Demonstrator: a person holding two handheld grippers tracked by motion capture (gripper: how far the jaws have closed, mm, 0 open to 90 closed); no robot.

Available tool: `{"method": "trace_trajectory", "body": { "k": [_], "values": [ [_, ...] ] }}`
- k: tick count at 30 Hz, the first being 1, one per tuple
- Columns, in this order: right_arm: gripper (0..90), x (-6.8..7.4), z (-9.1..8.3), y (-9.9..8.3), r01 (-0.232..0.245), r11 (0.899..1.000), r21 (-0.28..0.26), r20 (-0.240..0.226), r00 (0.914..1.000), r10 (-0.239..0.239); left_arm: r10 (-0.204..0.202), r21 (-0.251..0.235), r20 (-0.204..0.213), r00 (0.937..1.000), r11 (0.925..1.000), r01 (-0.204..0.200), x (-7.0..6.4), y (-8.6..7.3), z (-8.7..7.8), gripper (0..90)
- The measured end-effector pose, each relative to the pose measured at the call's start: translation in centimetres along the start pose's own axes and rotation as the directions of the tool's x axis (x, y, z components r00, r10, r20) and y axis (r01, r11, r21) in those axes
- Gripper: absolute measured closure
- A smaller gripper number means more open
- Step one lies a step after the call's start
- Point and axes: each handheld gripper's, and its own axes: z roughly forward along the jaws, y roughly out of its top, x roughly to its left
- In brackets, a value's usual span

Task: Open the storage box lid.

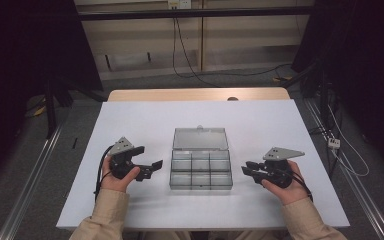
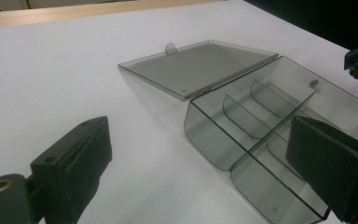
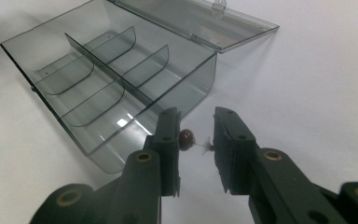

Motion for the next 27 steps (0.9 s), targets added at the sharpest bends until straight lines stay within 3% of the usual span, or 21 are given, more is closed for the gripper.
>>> {"method": "trace_trajectory", "body": {
  "k": [14, 27],
  "values": [
    [71.8, 1.0, 0.8, 1.9, 0.030, 1.000, -0.001, -0.028, 0.9991, -0.030, -0.001, 0.003, 0.002, 1.0000, 1.0000, 0.001, 0.4, -0.6, -0.8, 6.6],
    [71.8, 1.4, 0.9, 2.4, 0.031, 1.000, -0.005, -0.036, 0.9988, -0.031, -0.008, 0.008, -0.003, 1.0000, 0.9999, 0.008, 1.2, -0.6, -0.9, 6.6]
  ]
}}
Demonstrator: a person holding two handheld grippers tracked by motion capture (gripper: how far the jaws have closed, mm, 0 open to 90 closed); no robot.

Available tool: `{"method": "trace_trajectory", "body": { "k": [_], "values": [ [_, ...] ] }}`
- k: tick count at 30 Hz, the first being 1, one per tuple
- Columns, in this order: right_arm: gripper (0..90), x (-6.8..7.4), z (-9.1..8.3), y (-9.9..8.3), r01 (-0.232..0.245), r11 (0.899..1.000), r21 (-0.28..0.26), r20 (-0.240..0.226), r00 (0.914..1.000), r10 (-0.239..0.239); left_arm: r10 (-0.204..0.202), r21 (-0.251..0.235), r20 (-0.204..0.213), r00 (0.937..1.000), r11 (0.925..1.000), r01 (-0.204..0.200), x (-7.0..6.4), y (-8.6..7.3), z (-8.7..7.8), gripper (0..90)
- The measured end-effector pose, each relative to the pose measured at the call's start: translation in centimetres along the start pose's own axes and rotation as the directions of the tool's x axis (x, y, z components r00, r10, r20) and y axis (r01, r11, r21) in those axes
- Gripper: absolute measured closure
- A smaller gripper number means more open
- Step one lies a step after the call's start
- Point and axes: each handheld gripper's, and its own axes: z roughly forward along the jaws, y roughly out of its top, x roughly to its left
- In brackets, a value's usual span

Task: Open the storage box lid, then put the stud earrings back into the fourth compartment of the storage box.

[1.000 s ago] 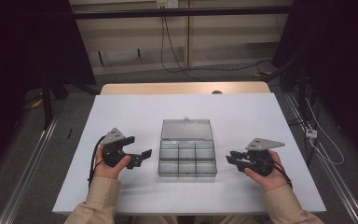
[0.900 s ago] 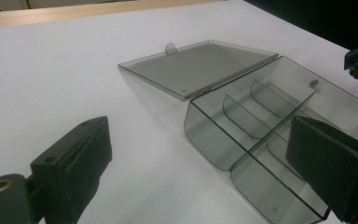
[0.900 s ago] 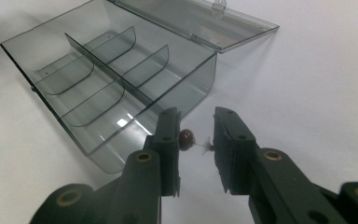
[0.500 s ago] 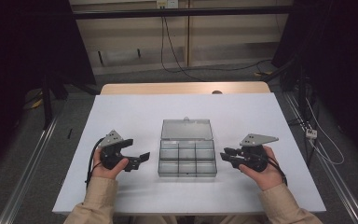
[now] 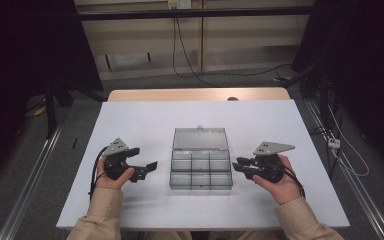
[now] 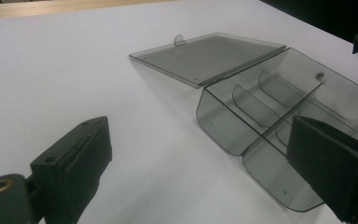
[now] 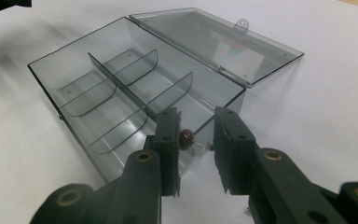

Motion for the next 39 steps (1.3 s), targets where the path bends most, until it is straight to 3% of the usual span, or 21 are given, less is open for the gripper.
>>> {"method": "trace_trajectory", "body": {
  "k": [17, 39],
  "values": [
    [71.9, 0.4, 1.3, 1.2, 0.013, 1.000, -0.005, -0.032, 0.9994, -0.014, -0.017, -0.004, -0.007, 0.9998, 0.9998, 0.017, 0.6, -0.2, -0.4, 6.6],
    [71.9, 1.4, 2.4, 2.5, 0.041, 0.999, -0.015, -0.058, 0.9974, -0.042, -0.007, 0.013, 0.002, 1.0000, 0.9999, 0.007, 0.4, -0.4, -0.4, 6.7]
  ]
}}
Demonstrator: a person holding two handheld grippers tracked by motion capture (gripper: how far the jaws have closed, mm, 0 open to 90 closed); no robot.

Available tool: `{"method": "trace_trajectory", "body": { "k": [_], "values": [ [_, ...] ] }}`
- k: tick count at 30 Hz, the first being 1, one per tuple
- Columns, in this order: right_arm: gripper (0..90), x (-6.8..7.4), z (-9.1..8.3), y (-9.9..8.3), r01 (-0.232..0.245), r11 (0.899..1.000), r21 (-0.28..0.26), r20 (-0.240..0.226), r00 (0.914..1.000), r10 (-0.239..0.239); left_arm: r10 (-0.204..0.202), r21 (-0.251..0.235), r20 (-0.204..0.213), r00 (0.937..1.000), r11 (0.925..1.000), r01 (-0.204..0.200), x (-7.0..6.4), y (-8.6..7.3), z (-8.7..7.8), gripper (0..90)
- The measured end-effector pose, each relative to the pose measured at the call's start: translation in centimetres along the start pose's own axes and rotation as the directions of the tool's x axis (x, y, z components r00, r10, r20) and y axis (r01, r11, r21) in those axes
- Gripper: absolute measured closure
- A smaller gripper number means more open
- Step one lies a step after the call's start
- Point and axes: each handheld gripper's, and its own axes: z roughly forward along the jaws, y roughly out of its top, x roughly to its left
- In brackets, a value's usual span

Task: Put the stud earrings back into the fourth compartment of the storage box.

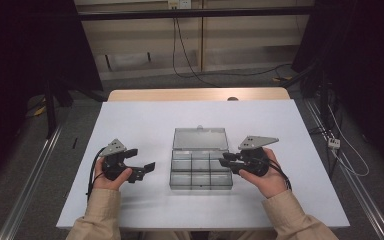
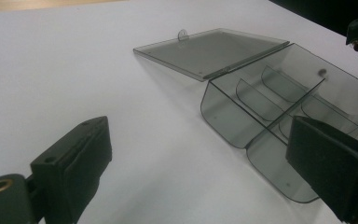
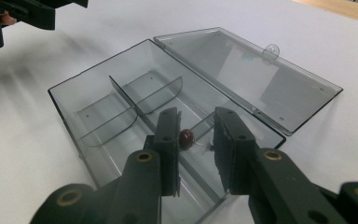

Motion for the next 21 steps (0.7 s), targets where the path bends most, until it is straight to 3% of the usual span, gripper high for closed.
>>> {"method": "trace_trajectory", "body": {
  "k": [21],
  "values": [
    [71.9, 2.2, 2.5, 1.1, 0.032, 0.999, 0.009, -0.058, 0.9978, -0.032, 0.011, 0.000, -0.015, 0.9998, 0.9999, -0.011, -0.2, 0.0, -0.4, 6.7]
  ]
}}
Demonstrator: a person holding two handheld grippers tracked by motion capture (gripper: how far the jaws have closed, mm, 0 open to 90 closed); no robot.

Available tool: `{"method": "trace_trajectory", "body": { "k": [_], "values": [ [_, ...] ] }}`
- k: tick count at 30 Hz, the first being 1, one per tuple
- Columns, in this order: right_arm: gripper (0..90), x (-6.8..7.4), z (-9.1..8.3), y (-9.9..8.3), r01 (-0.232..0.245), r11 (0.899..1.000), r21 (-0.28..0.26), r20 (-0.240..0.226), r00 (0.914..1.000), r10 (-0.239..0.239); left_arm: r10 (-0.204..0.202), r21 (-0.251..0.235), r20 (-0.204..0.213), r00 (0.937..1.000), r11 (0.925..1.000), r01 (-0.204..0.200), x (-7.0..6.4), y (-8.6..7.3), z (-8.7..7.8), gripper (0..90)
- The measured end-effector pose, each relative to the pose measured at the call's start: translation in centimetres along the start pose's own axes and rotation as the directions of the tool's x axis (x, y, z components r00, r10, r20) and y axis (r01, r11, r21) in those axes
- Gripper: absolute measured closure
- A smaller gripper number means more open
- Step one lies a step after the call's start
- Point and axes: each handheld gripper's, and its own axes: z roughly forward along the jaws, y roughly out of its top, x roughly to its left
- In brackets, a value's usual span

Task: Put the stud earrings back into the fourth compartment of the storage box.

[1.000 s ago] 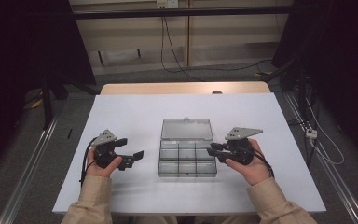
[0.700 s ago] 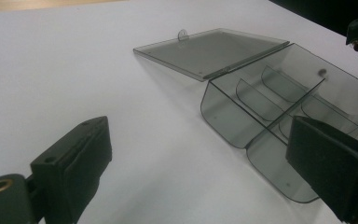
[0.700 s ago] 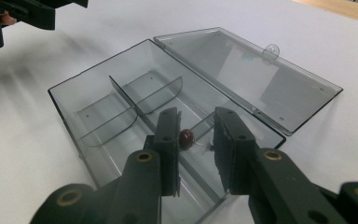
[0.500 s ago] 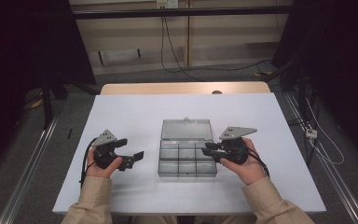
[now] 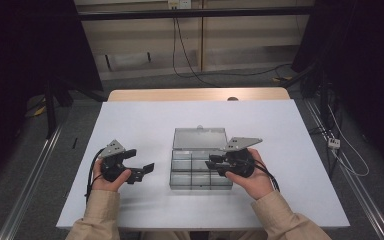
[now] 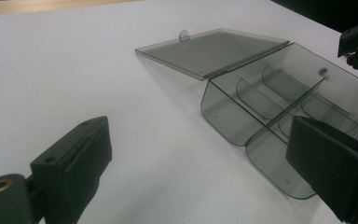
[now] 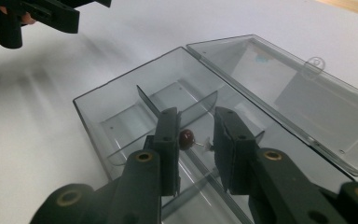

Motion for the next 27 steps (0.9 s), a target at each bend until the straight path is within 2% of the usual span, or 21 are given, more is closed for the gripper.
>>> {"method": "trace_trajectory", "body": {
  "k": [27],
  "values": [
    [71.9, 1.0, 2.5, 0.8, 0.001, 1.000, 0.020, -0.053, 0.9986, 0.000, -0.002, 0.004, 0.002, 1.0000, 1.0000, 0.002, 0.0, 0.0, 0.1, 6.7]
  ]
}}
